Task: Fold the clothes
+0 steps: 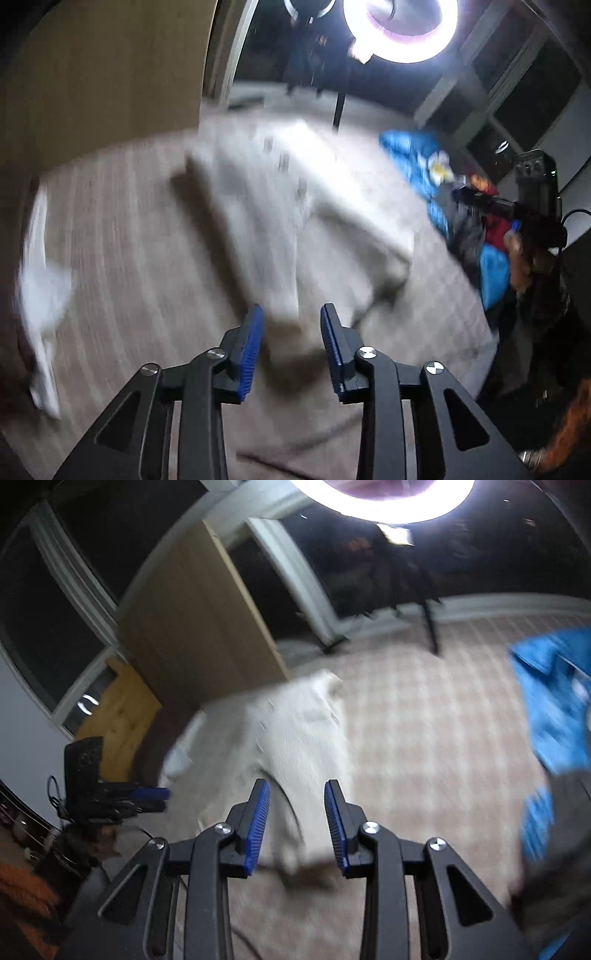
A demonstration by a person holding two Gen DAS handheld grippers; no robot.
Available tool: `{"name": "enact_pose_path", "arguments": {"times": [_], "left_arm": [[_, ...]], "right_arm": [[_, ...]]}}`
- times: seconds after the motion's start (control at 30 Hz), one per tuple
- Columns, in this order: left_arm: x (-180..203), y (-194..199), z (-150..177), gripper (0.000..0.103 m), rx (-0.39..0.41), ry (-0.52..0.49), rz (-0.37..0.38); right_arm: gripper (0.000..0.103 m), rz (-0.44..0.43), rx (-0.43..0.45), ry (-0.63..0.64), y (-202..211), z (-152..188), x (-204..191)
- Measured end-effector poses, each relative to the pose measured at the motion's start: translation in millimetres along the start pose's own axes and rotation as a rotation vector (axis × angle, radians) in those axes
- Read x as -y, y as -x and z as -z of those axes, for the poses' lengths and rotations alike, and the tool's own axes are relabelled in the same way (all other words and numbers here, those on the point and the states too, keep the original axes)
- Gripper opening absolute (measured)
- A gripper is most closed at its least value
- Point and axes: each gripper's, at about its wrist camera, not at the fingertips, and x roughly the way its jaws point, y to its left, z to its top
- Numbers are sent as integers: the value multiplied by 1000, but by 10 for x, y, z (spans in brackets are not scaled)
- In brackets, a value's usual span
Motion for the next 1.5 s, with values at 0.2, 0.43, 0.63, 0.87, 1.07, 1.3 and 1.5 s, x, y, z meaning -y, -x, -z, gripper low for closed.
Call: {"name": "enact_pose_path", "arguments": {"times": [0.2,0.43,0.63,0.87,1.07,1.3,1.5], "left_arm": [[-37,-563,-348,39,22,28,4],[312,-763,-133,58,7,-113,-33],[-215,-370,-436,55,71,87,35],[-1064,-507,-895,55,75,296,-29],[-1141,-833,-1022,49,25,313,66],[-722,-735,-1244,25,106,154,39],[-1002,-1014,-1297,30,12,220,-30]], "right_arm": [[39,13,-130,23,-836,-106,-20],[35,106,-268,172,-1000,190,10],[40,83,-243,61,-786,-313,66],[59,15,-176,-88,-1278,-1026,282],[54,-85,-248,-242,-1700,-1050,498],[17,-24,-148,-56,-1547,-1075,400],[34,66,-185,-73,-1705,-1025,579]]}}
